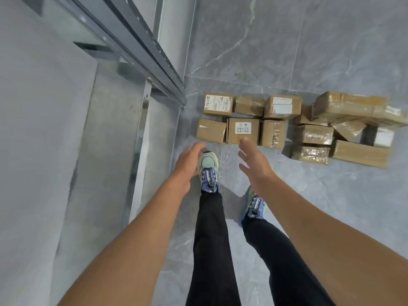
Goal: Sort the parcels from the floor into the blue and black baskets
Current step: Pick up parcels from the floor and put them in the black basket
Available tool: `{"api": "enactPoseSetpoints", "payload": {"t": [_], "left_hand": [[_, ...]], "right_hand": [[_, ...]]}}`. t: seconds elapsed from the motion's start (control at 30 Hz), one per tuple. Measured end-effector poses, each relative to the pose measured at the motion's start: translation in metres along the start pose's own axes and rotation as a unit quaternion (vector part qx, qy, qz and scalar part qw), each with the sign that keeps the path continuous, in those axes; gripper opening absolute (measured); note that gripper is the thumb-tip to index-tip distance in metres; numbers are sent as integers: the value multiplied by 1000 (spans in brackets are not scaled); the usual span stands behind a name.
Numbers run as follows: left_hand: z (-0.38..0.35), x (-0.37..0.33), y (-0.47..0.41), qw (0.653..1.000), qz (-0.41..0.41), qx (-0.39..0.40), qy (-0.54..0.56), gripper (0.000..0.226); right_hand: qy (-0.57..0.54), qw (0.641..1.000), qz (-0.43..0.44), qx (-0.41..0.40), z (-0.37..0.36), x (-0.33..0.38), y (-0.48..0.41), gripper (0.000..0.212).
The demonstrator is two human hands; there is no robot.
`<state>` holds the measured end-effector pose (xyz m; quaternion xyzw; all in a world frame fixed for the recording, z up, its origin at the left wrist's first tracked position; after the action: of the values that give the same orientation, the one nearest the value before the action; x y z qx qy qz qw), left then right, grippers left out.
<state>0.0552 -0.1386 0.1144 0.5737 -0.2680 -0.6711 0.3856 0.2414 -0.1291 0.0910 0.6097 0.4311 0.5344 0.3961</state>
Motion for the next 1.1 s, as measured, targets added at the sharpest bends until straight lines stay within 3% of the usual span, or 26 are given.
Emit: {"api": "enactPoseSetpoints", "payload": {"t": [0.23, 0.37, 0.53, 0.63, 0.73, 0.87, 0.97, 1.1], "left_hand": [[-8, 45, -175, 996, 11, 30, -82, 38], [-12, 71, -264, 994, 21, 36, -104, 24], [-16, 94, -332, 994, 52, 37, -84, 85], [-21, 101, -350, 995, 68, 40, -63, 83], [-26, 105, -360, 995, 70, 46, -49, 73], [-25, 108, -366, 995, 79, 46, -38, 76], [-21, 96, -348, 996, 69, 42, -32, 59], [-7, 79, -300, 998, 49, 21, -15, 75]], "right_hand": [[-35, 998, -39, -30, -15, -15, -153, 65], [-29, 996, -66, -44, -21, -23, -237, 62], [-34, 994, -83, -55, -25, -28, -311, 61], [-37, 993, -99, -48, -28, -31, -334, 68], [-49, 992, -98, -56, -28, -31, -348, 58], [-45, 991, -106, -66, -30, -29, -353, 60], [-42, 991, -107, -67, -31, -23, -343, 58], [-26, 994, -86, -68, -33, -5, -293, 60]]}}
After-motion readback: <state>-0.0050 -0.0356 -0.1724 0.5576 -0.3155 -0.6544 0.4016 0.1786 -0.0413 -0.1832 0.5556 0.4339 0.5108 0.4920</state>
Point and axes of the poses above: each hand's wrist, its own y-axis away from the middle knuckle, its own z-axis out of the back of the hand, x = y × z, the point moved 4 cm from there along -y, towards the middle knuckle, and after that the axes turned 11 degrees about -z, right-handed, at the moved point
